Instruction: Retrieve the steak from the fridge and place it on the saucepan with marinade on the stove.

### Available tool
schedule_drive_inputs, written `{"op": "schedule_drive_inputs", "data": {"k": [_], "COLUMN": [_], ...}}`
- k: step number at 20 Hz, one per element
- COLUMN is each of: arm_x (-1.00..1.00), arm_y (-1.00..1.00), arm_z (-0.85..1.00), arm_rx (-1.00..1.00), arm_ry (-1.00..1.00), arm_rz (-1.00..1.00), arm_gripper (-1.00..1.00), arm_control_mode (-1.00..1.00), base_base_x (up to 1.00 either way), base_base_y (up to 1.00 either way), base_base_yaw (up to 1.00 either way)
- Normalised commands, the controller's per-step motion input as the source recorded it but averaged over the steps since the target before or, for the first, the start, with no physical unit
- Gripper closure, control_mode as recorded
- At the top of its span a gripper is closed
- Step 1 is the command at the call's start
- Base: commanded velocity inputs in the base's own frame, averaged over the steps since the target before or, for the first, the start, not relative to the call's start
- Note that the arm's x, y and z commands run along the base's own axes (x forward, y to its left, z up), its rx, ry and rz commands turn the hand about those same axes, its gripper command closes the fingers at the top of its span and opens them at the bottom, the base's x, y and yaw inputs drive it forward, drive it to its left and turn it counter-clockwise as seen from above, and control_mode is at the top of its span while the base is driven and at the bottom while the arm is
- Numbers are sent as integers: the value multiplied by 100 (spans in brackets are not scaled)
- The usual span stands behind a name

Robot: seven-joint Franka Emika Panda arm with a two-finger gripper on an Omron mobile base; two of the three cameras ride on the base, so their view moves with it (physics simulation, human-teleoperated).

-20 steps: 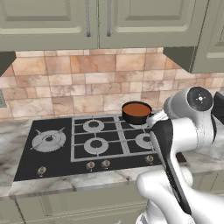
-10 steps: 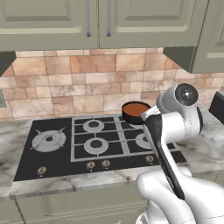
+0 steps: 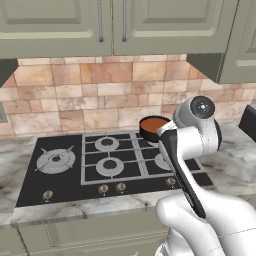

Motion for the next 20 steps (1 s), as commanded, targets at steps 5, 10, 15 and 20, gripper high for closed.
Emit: {"op": "schedule_drive_inputs", "data": {"k": [5,10,15,20], "arm_x": [28,28,30,26], "arm_y": [-2,-7,-9,-1], "arm_z": [-19,-11,-11,-18], "arm_rx": [0,0,0,0], "arm_ry": [3,8,9,0], "arm_rz": [-1,-1,0,0], "arm_gripper": [100,100,100,100], "arm_control_mode": [-100,-100,-100,-100], "base_base_x": [0,0,0,0], "base_base_y": [0,0,0,0], "base_base_yaw": [0,0,0,0]}}
